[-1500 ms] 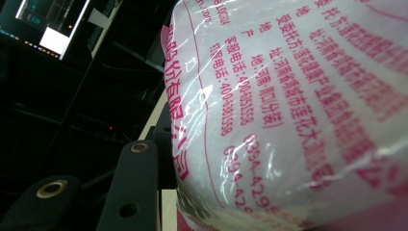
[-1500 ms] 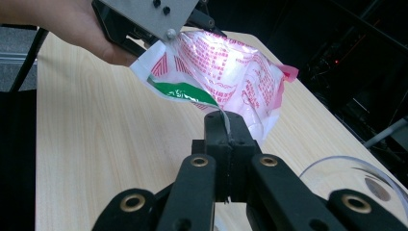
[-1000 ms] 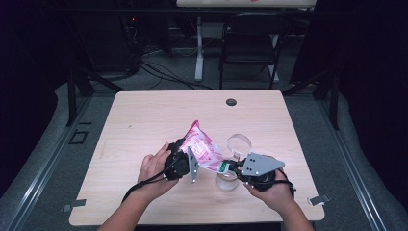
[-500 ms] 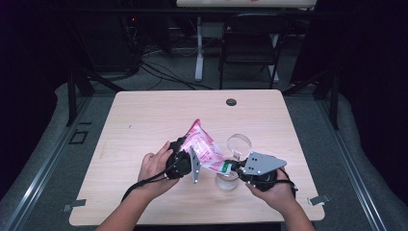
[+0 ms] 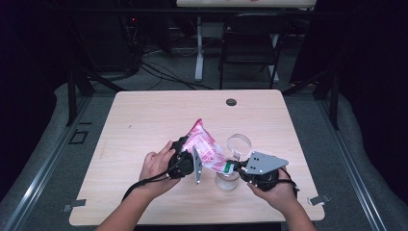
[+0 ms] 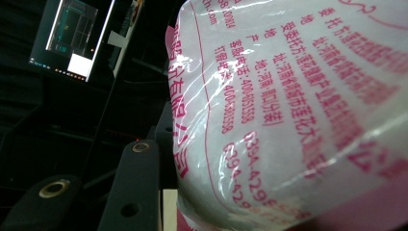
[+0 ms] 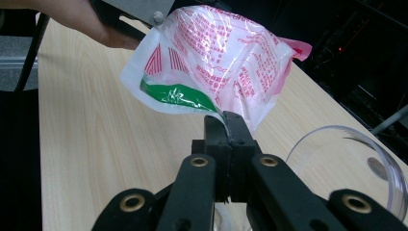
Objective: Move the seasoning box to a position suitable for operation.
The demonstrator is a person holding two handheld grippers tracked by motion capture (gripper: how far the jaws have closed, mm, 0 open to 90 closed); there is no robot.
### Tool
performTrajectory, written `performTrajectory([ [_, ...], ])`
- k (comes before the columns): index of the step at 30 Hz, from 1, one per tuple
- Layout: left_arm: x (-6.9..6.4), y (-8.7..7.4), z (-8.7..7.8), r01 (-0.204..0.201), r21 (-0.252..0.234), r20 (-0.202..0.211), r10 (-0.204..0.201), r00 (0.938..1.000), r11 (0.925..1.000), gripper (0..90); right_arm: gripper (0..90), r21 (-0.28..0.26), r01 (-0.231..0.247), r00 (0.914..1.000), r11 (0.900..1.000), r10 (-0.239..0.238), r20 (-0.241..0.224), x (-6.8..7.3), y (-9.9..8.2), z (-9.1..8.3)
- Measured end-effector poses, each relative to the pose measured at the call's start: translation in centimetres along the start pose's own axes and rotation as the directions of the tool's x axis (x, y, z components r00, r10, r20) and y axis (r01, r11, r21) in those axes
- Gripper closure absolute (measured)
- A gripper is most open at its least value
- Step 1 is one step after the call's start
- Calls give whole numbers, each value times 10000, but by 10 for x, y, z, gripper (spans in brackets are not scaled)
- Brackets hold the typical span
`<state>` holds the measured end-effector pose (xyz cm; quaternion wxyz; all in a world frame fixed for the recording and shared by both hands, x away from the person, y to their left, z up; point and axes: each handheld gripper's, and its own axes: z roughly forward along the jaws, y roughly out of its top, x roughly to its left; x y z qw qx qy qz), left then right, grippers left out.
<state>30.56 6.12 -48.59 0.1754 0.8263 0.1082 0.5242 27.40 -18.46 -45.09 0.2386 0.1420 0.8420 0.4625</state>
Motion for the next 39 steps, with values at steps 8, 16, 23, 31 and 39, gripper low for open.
performTrajectory([
  [8,0,2,-1,-262,-51,-189,261,9995,9996,599,900,69,-67,10000,10000,67,44,-1,-2,0],
  [16,0,3,-2,-383,-39,-208,382,9991,9993,601,900,102,-93,10000,9999,92,36,-1,-4,1],
  [23,1,4,-2,-535,-18,-272,534,9982,9986,603,900,143,-115,9999,9998,116,-15,-2,-5,2],
  [31,2,5,-4,-776,48,-352,777,9964,9970,605,900,180,-104,9999,9998,104,0,-2,-6,2],
  [39,3,8,-7,-1158,79,-537,1161,9918,9932,607,900,176,-115,9999,9998,115,-13,-2,-6,2],
])
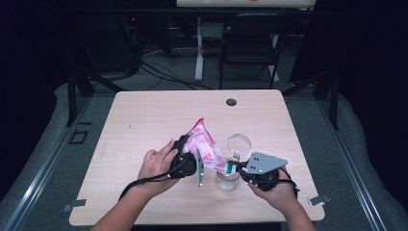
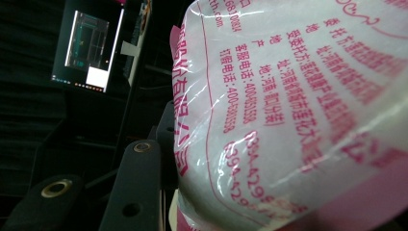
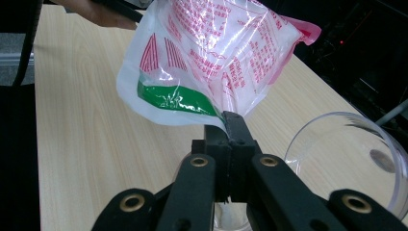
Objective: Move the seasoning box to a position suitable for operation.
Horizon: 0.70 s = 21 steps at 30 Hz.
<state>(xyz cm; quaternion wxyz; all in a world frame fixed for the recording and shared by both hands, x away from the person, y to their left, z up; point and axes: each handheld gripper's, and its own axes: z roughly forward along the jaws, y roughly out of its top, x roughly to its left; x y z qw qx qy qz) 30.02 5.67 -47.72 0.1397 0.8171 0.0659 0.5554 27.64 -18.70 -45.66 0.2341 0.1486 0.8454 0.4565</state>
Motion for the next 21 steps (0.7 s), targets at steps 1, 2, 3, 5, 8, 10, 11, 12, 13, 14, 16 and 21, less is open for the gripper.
performTrajectory([
  [1,0,1,-1,-63,26,-37,63,10000,10000,607,900,1,7,10000,10000,-7,-3,0,0,0],
  [2,0,1,-1,-69,-14,-58,69,10000,10000,607,900,17,0,10000,10000,0,18,0,0,0],
  [3,1,1,-1,-122,-28,-92,121,9999,9999,607,900,20,-28,10000,10000,28,4,0,0,0],
  [5,1,2,-2,-183,-25,-132,182,9997,9998,608,900,34,-48,10000,10000,48,13,-1,-1,0],
  [8,0,3,-1,-222,-50,-144,222,9997,9997,610,900,54,-62,10000,10000,62,13,-1,-1,-1],
  [10,-1,3,0,-207,-33,-128,207,9997,9998,611,900,62,-92,10000,9999,92,29,-1,-2,0],
  [11,-1,3,0,-202,-28,-130,201,9997,9998,611,900,77,-94,10000,9999,94,28,-2,-2,0],
  [12,-2,4,0,-211,-32,-136,211,9997,9998,612,900,116,-71,10000,9999,71,53,-2,-2,0],
  [13,-2,4,0,-236,-35,-131,236,9996,9997,613,900,134,-82,10000,9999,81,51,-2,-3,0],
  [14,-2,4,0,-266,-97,-154,264,9995,9996,613,900,142,-105,9999,9998,104,45,-2,-3,0],
  [16,-2,4,0,-272,-116,-155,271,9995,9996,614,900,131,-140,9999,9998,140,20,-3,-4,0],
  [21,-3,5,0,-319,-93,-200,317,9993,9994,616,900,249,-91,9999,9996,89,83,-3,-5,1],
])
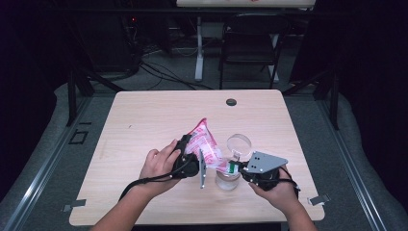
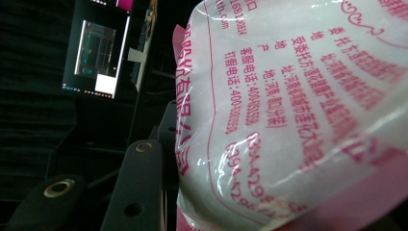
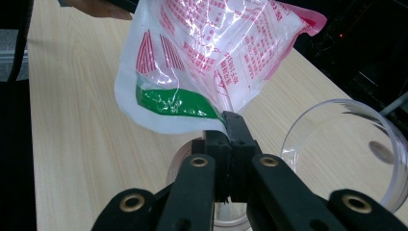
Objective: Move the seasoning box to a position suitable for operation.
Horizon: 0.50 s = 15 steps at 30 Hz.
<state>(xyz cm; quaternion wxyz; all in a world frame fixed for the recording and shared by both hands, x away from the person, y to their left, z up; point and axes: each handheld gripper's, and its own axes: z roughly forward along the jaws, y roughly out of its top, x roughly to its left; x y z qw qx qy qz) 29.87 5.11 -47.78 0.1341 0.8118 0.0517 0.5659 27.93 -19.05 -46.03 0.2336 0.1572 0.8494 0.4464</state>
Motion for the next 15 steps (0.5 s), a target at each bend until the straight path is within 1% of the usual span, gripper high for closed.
performTrajectory([
  [5,-1,1,1,-90,-49,-38,90,10000,9999,618,900,28,-56,10000,10000,56,-31,-1,-2,2],
  [15,-1,3,0,-134,-55,-91,133,9999,9999,622,900,85,-97,9999,9999,98,-55,-2,-4,3],
])
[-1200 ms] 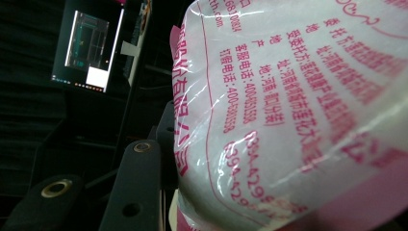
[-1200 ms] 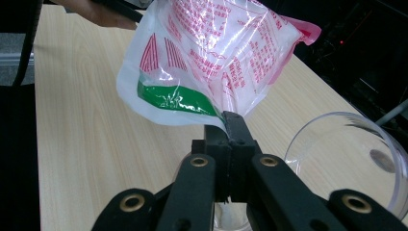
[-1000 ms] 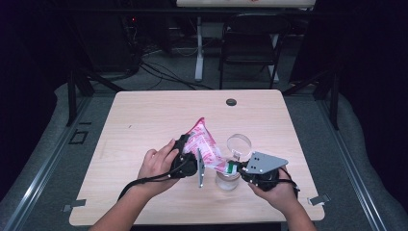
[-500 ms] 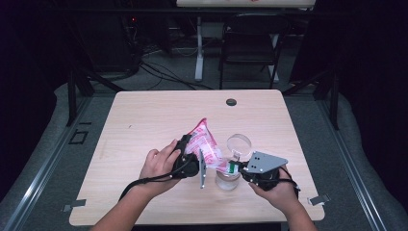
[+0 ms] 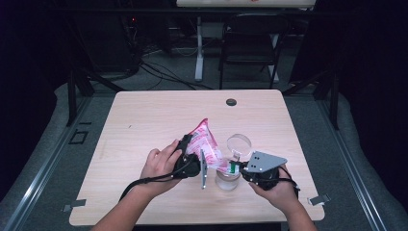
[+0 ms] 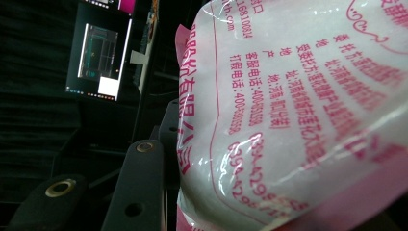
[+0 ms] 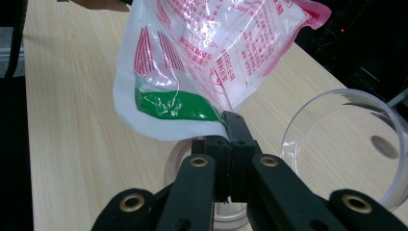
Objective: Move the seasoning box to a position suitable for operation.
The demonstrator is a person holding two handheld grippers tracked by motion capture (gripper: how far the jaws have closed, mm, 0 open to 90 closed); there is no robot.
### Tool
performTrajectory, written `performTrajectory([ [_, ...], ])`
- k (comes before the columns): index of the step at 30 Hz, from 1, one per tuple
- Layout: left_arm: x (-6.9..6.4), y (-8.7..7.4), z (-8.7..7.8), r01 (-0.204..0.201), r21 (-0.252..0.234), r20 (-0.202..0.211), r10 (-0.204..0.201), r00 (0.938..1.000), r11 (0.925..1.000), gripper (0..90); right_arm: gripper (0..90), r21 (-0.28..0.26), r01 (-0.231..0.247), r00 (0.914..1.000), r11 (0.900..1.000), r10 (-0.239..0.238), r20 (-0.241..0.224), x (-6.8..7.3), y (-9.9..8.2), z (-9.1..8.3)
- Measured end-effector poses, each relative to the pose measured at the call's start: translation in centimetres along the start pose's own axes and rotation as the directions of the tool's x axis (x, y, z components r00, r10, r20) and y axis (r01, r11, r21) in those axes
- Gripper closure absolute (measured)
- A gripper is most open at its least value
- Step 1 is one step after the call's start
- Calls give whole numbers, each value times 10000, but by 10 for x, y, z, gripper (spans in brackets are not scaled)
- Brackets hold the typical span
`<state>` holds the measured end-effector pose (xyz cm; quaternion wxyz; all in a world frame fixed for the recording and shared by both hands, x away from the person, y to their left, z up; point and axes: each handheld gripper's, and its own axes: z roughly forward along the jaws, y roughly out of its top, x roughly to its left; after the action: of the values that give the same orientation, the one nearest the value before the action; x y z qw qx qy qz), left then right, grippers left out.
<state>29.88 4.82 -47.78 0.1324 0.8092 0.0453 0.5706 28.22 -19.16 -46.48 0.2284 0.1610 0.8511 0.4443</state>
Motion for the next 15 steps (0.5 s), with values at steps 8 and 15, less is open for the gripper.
performTrajectory([
  [8,0,1,0,-104,-8,-63,104,9999,9999,624,900,31,-55,10000,10000,55,17,-1,-2,1],
  [15,0,3,-1,-220,-39,-146,220,9997,9998,626,900,63,-74,10000,10000,74,4,-2,-2,1],
])
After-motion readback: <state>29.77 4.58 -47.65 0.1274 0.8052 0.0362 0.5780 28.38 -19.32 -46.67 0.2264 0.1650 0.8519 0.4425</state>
